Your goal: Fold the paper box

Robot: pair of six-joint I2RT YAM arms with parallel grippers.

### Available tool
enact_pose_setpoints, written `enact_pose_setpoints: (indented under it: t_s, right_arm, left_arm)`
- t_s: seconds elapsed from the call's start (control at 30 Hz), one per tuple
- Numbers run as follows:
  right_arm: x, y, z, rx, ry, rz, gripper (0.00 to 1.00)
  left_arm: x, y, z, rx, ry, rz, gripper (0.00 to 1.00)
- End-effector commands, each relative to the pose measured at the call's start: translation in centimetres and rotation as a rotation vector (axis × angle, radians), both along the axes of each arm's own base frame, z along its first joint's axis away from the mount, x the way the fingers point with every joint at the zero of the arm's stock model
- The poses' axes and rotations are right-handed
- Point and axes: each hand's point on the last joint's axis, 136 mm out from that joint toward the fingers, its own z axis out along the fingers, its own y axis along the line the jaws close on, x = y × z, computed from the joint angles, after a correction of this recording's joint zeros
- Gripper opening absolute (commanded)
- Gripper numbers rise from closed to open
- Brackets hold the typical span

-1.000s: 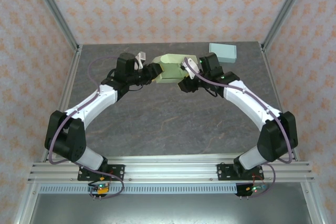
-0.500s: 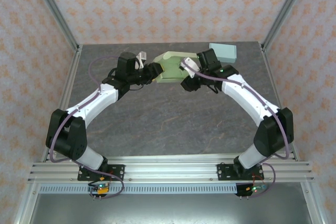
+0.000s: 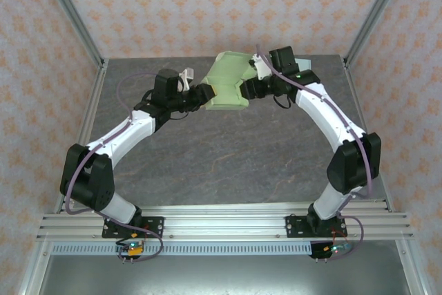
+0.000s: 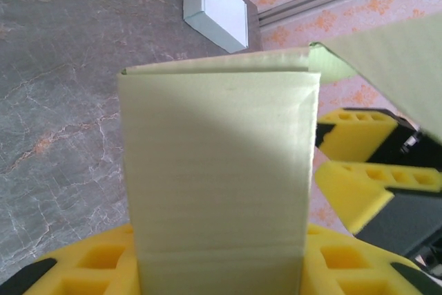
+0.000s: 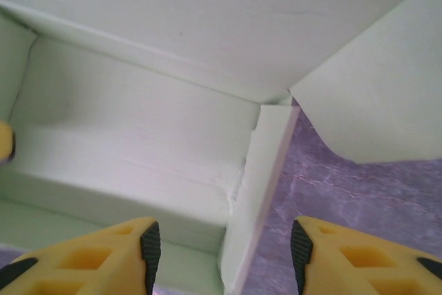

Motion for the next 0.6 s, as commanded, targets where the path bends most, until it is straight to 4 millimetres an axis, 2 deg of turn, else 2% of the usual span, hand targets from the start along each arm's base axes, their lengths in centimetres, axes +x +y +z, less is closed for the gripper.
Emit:
enact_pose_setpoints:
  t_s: [0.0, 0.17, 0.33, 0.57]
  right_arm:
    - [0.9, 0.7, -0.6, 0.074, 0.086, -0.069, 0.53]
    - [1.7, -0.1, -2.5, 0.034, 0.104, -0.131, 0.49]
    - [2.5, -1.0, -2.5, 0.016, 0.066, -0.199, 0.49]
    - [3.7, -0.3, -2.7, -0.013, 0.022, -0.264, 0.36]
  left_arm:
    - [-0.8, -0.2, 3.6, -0.021, -0.128, -0.038, 0.34]
    - [-1.2, -0.3, 4.6, -0.020, -0.164, -0.057, 0.34]
    - [-1.6, -0.8, 5.6, -0.030, -0.207, -0.091, 0.34]
    - [-2.4, -1.9, 6.4, 0.016, -0.264, -0.146, 0.34]
